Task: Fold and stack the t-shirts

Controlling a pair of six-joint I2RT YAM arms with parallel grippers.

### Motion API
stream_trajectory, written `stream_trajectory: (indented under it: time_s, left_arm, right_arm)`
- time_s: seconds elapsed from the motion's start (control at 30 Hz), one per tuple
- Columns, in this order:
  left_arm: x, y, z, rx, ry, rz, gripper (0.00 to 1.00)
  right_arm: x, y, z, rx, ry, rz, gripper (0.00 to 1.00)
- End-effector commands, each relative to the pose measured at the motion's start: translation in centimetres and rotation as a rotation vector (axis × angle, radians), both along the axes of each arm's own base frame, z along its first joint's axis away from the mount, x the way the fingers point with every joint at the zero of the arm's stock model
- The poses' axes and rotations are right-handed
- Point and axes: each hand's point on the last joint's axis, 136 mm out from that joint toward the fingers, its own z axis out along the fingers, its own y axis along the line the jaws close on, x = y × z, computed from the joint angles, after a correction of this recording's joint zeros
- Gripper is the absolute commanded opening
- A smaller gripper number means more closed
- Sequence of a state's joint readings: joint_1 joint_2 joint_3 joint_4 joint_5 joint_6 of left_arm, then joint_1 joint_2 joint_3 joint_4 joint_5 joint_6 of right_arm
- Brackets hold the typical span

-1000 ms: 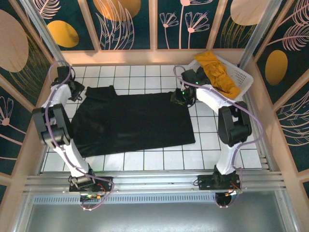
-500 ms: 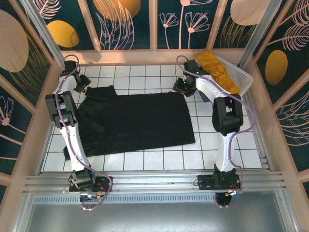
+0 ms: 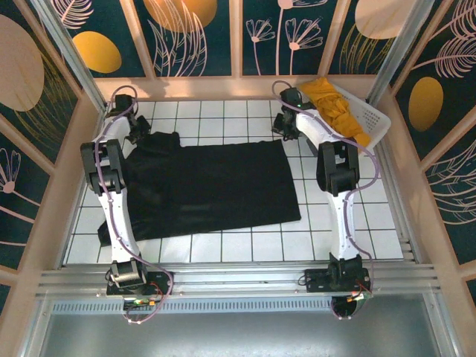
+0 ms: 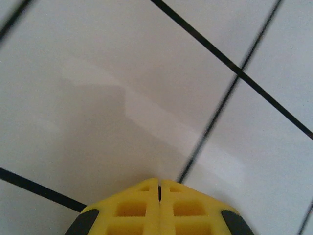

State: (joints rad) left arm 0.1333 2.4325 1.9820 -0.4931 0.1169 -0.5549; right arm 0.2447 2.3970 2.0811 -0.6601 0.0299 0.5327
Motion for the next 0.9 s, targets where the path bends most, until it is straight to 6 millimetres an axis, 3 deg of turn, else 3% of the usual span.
stream_trajectory:
  time_s: [0.0, 0.07, 0.17, 0.3, 0.4, 0.6, 0.87]
  left_arm:
    - [0.5, -0.7, 3.8, -0.025, -0.073, -0.002, 0.0]
    - [0.7, -1.0, 4.6, -0.027, -0.09, -0.012, 0.0]
    - [0.7, -1.0, 5.4, -0.022, -0.105, -0.019, 0.0]
    - [0.5, -0.9, 6.3, -0.004, -0.123, -0.024, 0.0]
    - [0.5, -0.9, 7.7, 0.003, -0.172, -0.022, 0.0]
    - [0.7, -1.2, 10.3, 0.004, -0.249, -0.034, 0.0]
    - [0.7, -1.8, 10.5, -0.02, -0.245, -0.061, 0.0]
  right_arm:
    - [1.9, -6.0, 1.5, -0.054, -0.032, -0.147, 0.4]
    - [2.5, -6.0, 2.1, -0.033, -0.053, -0.118, 0.4]
    - [2.6, -3.7, 2.8, -0.009, -0.072, -0.017, 0.41]
    - [0.9, -0.3, 3.3, -0.033, -0.068, 0.082, 0.42]
    - [-0.6, 0.5, 3.2, -0.072, -0.053, 0.086, 0.42]
    - [-2.8, 1.6, -0.3, -0.075, 0.045, 0.12, 0.43]
    - [-3.7, 1.9, -2.8, -0.085, 0.102, 0.143, 0.42]
